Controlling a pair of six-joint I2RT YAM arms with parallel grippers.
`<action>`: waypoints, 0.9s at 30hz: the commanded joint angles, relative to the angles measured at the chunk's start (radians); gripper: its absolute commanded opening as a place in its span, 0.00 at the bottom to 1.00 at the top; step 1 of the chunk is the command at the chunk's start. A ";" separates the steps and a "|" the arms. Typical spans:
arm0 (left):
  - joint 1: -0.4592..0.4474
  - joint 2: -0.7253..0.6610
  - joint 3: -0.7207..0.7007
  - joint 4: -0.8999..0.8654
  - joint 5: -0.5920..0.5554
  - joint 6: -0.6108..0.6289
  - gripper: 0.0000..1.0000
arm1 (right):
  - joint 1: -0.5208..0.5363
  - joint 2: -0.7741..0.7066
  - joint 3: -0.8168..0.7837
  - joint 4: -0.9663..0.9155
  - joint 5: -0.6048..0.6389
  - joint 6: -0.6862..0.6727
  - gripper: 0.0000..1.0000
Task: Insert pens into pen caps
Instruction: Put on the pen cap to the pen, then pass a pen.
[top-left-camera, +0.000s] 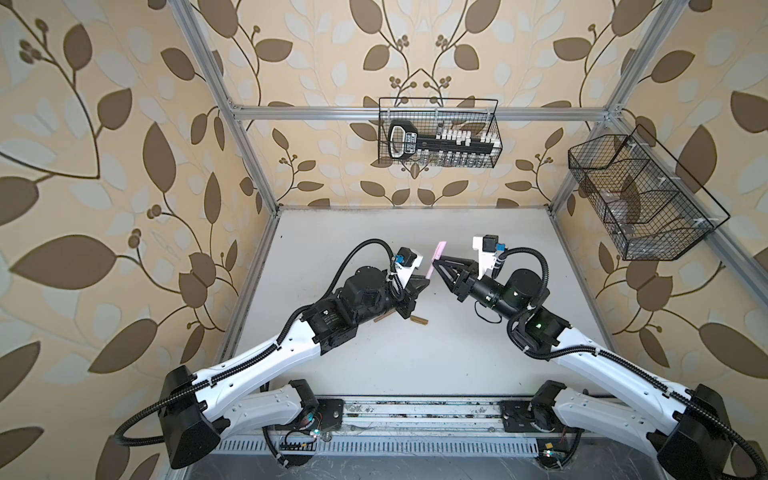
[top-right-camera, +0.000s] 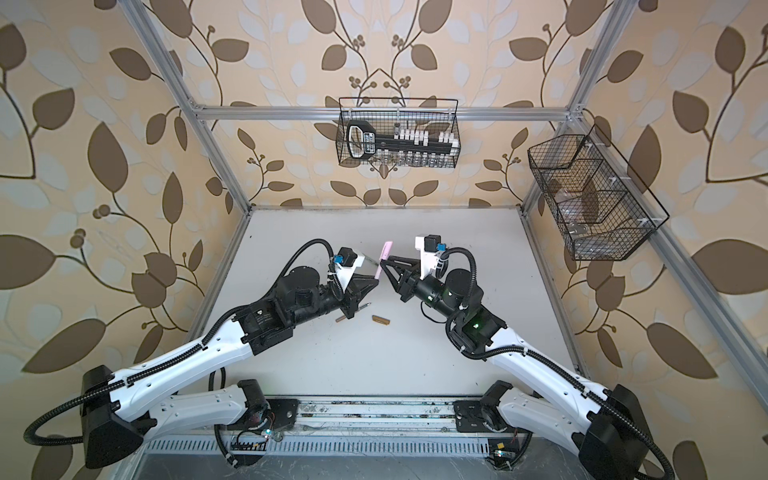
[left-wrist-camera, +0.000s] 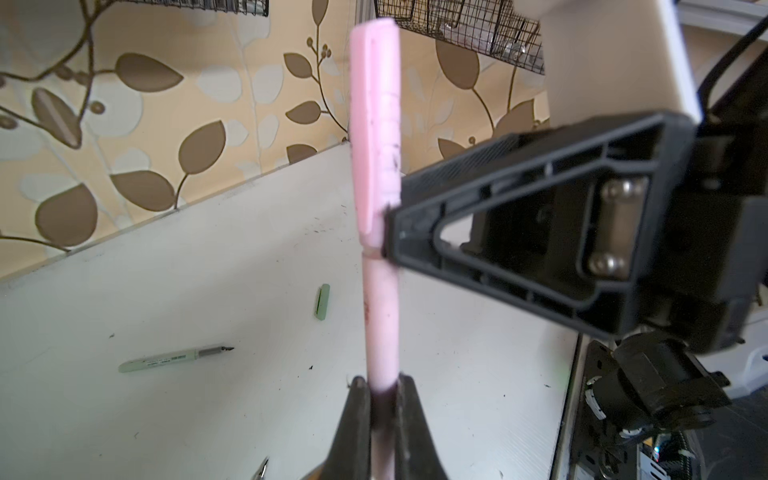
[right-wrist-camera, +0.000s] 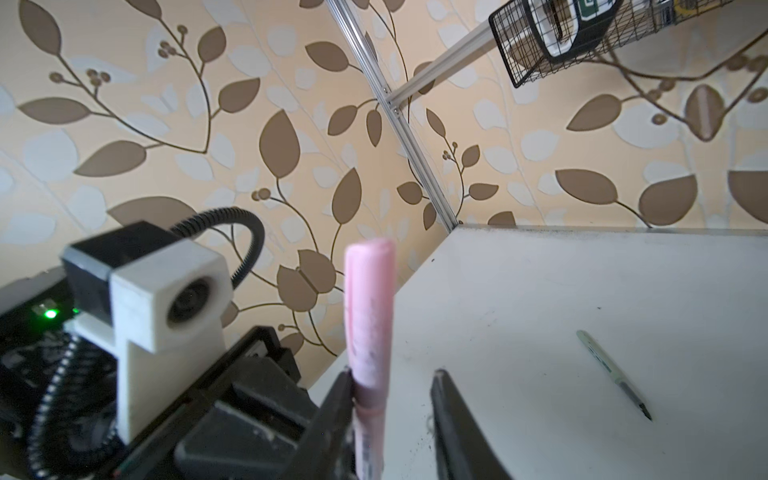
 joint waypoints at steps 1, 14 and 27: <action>-0.001 -0.022 0.052 0.071 0.015 0.027 0.04 | -0.015 -0.023 0.030 -0.066 -0.050 -0.011 0.43; -0.001 -0.003 0.033 0.033 0.038 -0.004 0.04 | -0.113 0.005 0.068 -0.022 -0.311 0.027 0.54; -0.001 0.007 0.033 0.018 0.046 -0.007 0.04 | -0.089 0.113 0.153 -0.060 -0.311 -0.006 0.50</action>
